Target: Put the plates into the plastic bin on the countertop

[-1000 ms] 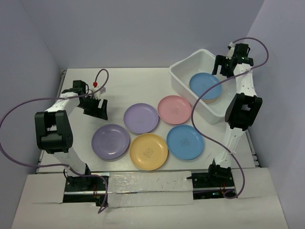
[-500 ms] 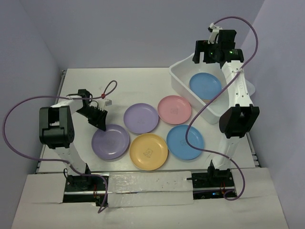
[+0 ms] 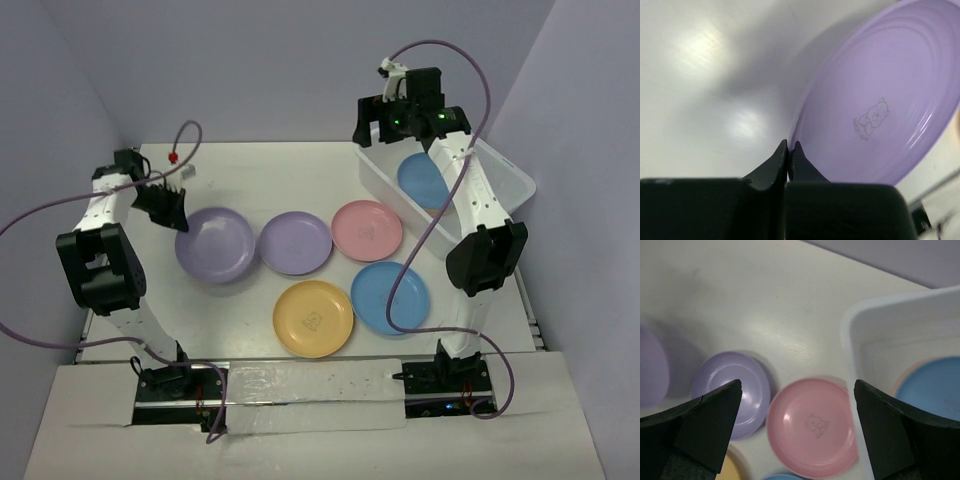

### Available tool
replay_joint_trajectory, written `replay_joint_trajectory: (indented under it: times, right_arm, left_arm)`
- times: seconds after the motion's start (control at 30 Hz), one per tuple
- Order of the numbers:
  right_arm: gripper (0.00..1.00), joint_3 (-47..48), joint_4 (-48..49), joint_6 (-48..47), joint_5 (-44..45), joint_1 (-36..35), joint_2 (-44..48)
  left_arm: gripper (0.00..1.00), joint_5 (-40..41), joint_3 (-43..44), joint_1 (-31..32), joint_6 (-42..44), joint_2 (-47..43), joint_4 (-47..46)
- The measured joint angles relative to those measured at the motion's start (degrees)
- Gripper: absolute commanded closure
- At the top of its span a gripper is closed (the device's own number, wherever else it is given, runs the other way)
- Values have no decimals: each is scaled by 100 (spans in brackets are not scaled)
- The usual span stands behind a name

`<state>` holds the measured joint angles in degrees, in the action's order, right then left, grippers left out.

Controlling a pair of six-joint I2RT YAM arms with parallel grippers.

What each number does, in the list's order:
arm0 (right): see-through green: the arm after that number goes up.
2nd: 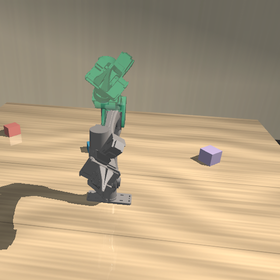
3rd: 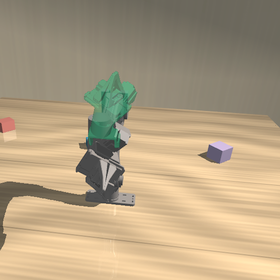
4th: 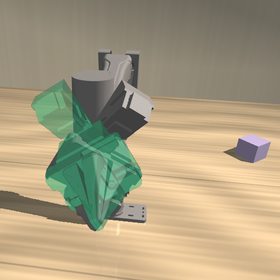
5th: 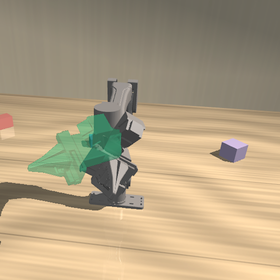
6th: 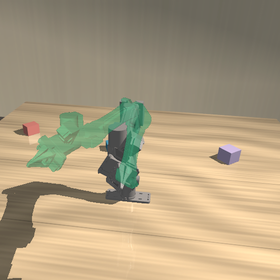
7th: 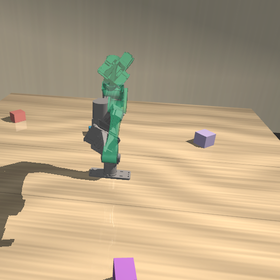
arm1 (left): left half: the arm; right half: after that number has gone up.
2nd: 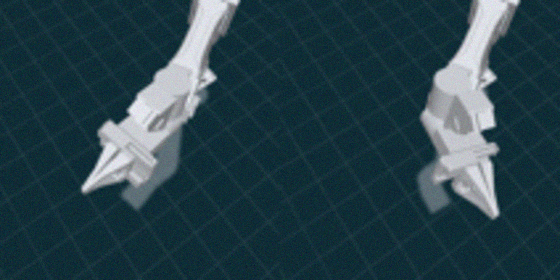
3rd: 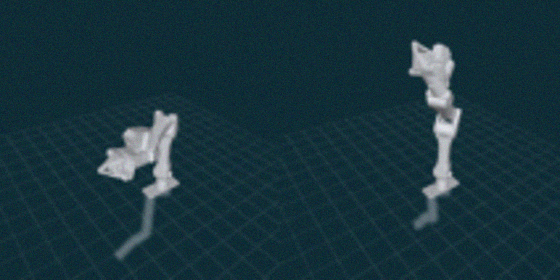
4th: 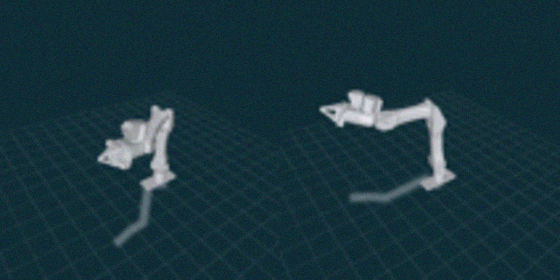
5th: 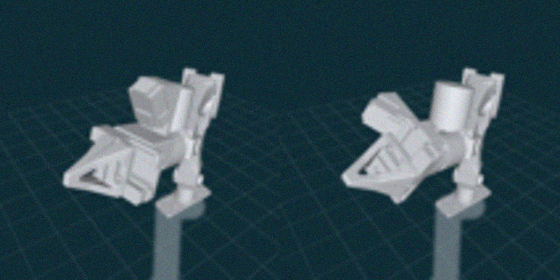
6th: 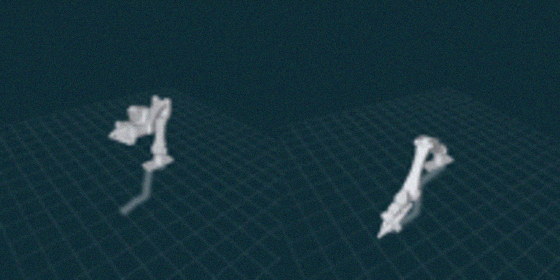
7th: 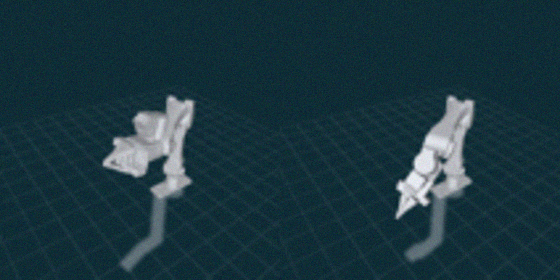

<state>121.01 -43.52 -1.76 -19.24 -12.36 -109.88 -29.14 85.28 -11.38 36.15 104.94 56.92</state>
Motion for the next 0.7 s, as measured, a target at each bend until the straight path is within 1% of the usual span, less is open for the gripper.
replay_joint_trajectory:
  times: [0.07, 0.13, 0.2, 0.37, 0.47, 0.53, 0.57, 0.6, 0.7]
  right_arm:
    - [0, -63, 3, 55, -144, -255, 58]
    - [1, -65, 45, 80, -281, -527, 85]
    - [2, -61, 72, 90, -408, -747, 89]
    - [3, 39, 65, 42, -548, -1278, 54]
    - [7, 92, 64, -46, -537, -1498, 28]
    - [13, 92, 61, -85, -522, -1561, -1]
    - [14, 90, 59, -109, -504, -1572, -19]
    - [19, 82, 47, -135, -461, -1574, -44]
    - [40, 39, -1, -240, -384, -1574, -99]
  left_arm:
    - [100, -154, 525, 10, -228, -45, -39]
    - [100, -259, 876, 209, -555, -104, -54]
    - [100, -316, 1085, 562, -935, -144, -134]
    - [100, -372, 1323, 1839, -1896, -155, -377]
    - [100, -516, 1617, 2305, -2341, -121, -412]
    - [100, -571, 1792, 2410, -2567, -102, -493]
    - [100, -581, 1867, 2436, -2661, -100, -520]
    - [100, -582, 1963, 2451, -2743, -94, -529]
    - [100, -590, 2196, 2493, -2906, -85, -588]
